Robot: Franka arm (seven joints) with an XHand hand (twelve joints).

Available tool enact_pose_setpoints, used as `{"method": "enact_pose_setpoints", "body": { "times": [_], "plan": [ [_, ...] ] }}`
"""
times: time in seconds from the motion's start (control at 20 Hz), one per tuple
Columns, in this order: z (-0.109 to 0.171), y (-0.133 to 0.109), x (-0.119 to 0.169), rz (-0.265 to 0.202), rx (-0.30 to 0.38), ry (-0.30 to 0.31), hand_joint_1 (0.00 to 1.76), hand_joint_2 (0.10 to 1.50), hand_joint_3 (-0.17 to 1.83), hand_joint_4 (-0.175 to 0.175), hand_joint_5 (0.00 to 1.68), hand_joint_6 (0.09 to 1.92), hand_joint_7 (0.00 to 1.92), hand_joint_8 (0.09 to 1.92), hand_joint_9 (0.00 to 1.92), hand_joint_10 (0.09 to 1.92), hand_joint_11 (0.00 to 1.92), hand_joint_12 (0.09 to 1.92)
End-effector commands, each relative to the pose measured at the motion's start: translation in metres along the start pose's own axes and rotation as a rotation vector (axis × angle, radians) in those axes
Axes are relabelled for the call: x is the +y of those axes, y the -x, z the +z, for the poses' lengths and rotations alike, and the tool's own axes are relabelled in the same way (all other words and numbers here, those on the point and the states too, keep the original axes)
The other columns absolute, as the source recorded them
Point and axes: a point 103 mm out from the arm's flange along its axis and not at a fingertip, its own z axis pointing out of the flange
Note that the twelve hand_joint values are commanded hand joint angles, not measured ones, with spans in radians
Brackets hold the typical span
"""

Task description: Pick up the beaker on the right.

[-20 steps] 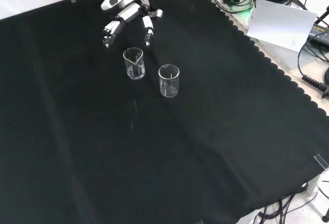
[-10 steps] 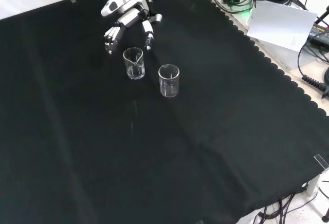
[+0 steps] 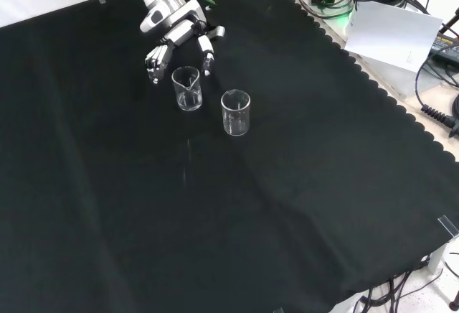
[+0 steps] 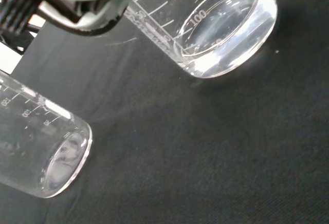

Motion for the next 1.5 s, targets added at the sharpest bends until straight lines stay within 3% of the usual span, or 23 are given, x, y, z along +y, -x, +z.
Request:
{"method": "enact_pose_setpoints", "body": {
  "times": [0.05, 0.75, 1.2, 1.35, 1.5],
  "plan": [
    [0.009, 0.000, 0.005, -0.024, 0.037, -0.012, 0.86, 0.50, 0.60, -0.018, 0.47, 0.09, 0.21, 0.60, 0.35, 0.59, 0.00, 1.37],
    [0.019, -0.002, 0.018, -0.041, 0.128, -0.007, 0.88, 0.49, 0.59, -0.025, 0.47, 0.09, 0.23, 0.61, 0.37, 0.60, 0.00, 1.38],
    [0.026, -0.015, 0.022, -0.071, 0.091, 0.037, 0.93, 0.49, 0.59, -0.033, 0.56, 0.09, 0.33, 0.67, 0.44, 0.61, 0.02, 1.40],
    [0.027, -0.015, 0.023, -0.067, 0.091, 0.054, 0.96, 0.49, 0.60, -0.032, 0.57, 0.16, 0.35, 0.70, 0.47, 0.58, 0.04, 1.38],
    [0.028, -0.014, 0.024, -0.058, 0.095, 0.068, 0.98, 0.49, 0.61, -0.031, 0.48, 0.46, 0.36, 0.72, 0.50, 0.56, 0.05, 1.38]
  ]
}}
